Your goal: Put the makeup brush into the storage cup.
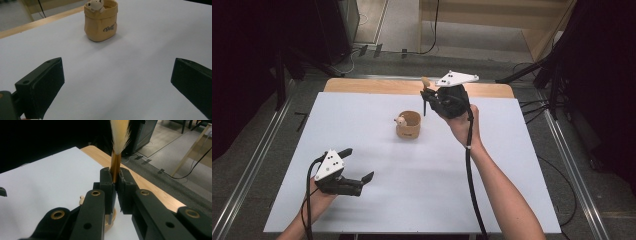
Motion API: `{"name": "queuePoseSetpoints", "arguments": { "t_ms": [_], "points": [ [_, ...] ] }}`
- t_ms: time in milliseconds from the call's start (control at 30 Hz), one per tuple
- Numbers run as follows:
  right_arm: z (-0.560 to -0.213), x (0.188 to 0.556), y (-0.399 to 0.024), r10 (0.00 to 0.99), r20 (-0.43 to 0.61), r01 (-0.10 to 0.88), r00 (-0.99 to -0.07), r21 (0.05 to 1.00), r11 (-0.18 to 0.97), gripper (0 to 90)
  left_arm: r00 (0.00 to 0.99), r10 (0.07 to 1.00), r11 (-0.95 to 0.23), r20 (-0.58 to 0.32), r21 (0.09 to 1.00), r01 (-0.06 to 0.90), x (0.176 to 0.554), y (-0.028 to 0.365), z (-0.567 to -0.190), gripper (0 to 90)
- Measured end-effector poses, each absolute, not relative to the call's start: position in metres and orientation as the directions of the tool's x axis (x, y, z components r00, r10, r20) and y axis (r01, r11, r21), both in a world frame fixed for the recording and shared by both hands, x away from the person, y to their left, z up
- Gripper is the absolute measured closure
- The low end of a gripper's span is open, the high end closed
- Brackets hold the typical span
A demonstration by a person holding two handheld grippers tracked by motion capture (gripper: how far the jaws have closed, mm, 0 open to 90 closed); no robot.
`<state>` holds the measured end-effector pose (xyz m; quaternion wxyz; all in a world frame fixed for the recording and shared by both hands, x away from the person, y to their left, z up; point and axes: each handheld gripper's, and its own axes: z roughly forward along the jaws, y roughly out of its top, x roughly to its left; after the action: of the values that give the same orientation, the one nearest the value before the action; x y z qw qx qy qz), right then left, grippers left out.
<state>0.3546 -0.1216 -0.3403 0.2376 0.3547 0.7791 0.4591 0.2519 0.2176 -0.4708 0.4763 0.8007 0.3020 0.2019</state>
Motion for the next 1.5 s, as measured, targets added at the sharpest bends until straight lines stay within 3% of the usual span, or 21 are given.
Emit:
{"name": "queuePoseSetpoints", "arguments": {
  "t_ms": [1500],
  "points": [
    [-0.367,0.387,-0.076,0.762,-0.034,0.377,-0.646,0.854,0.357,84.9,0.736,0.676,-0.362,0.035,0.886,0.290,0.252,0.219,-0.471,0.0]
  ]
}}
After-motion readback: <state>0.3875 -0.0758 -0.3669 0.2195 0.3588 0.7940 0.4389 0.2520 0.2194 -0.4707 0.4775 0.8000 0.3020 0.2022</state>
